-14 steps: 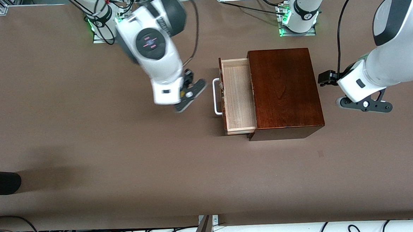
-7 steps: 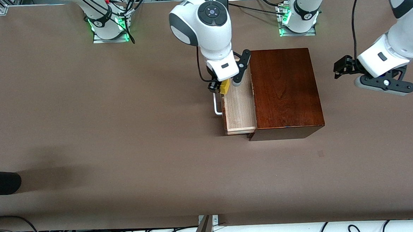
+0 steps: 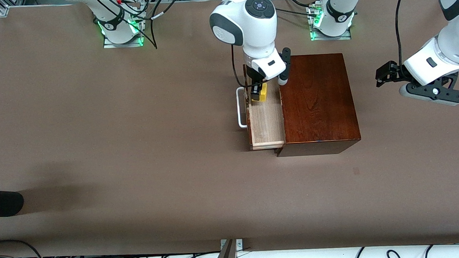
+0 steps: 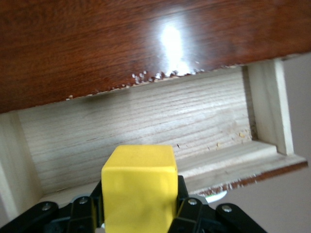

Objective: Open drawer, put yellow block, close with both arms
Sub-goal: 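Lower the yellow cube into the drawer and open the right gripper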

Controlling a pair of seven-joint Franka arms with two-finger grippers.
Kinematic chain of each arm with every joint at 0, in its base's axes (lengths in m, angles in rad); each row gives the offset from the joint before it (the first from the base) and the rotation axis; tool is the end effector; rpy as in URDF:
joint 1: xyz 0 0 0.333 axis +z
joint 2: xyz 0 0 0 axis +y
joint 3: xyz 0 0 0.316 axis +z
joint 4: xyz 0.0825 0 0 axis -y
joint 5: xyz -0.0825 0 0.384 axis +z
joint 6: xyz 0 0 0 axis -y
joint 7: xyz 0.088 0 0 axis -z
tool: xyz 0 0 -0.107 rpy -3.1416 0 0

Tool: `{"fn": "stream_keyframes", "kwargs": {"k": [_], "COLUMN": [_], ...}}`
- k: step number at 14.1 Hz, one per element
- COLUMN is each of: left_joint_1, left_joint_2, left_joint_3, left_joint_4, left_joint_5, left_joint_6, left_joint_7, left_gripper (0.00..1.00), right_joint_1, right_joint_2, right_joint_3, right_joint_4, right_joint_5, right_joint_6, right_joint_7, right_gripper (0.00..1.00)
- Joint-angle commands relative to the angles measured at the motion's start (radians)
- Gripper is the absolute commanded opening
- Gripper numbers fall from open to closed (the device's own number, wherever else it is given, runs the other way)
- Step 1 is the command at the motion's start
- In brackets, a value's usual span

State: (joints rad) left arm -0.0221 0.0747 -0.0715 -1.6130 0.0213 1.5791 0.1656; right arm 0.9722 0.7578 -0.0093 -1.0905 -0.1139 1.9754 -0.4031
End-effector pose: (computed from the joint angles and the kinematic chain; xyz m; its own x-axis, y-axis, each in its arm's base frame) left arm 0.5705 -0.0499 0.5633 0.9604 -0.2563 -0.1093 -0.2576 -0.9663 0.0022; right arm 0.4438 0.6292 0.3854 0.1572 0.9852 0.0687 0.9738 -0.1662 0.1550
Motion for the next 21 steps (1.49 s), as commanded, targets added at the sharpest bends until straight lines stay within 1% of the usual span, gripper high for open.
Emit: {"fn": "stream_keyframes", "kwargs": {"k": [1,5,7,9,12,16,17,18,21], "left_joint_1": [0.008,0.008,0.005,0.004,0.010,0.021,0.027,0.028,0.028], "left_joint_2": [-0.023,0.000,0.008,0.013,-0.003,-0.019,-0.030,-0.035,-0.032], "left_joint_3": [-0.002,-0.001,-0.005,-0.005,-0.001,-0.001,-0.001,-0.002,-0.001], "left_joint_4": [-0.021,0.034,0.056,0.062,0.053,0.047,0.045,0.038,0.045], "left_joint_5": [-0.020,-0.012,-0.006,-0.008,-0.020,-0.031,-0.031,-0.032,-0.024], "left_joint_6": [0.002,0.005,0.005,0.022,-0.002,0.018,0.003,0.002,0.004], "left_joint_7": [0.023,0.020,-0.059,-0.106,-0.107,-0.106,-0.104,-0.104,-0.106], "left_gripper": [1.00,1.00,1.00,1.00,1.00,1.00,1.00,1.00,1.00], "right_joint_1": [0.010,0.010,0.008,0.010,0.010,0.008,0.008,0.005,0.005], "right_joint_2": [0.032,0.047,0.067,0.075,0.077,0.078,0.078,0.078,0.052], "right_joint_3": [-0.012,-0.011,-0.011,-0.011,-0.011,-0.011,-0.011,-0.011,-0.011], "right_joint_4": [0.041,0.030,0.030,0.029,0.014,-0.017,-0.017,-0.016,-0.006], "right_joint_5": [-0.021,-0.018,-0.020,-0.021,-0.018,-0.016,-0.020,-0.020,-0.012], "right_joint_6": [0.025,0.029,0.028,0.025,0.022,0.031,0.031,0.033,0.017], "right_joint_7": [-0.142,-0.166,-0.178,-0.184,-0.221,-0.221,-0.227,-0.226,-0.214], "right_gripper": [0.26,0.26,0.26,0.26,0.26,0.28,0.43,0.99,1.00]}}
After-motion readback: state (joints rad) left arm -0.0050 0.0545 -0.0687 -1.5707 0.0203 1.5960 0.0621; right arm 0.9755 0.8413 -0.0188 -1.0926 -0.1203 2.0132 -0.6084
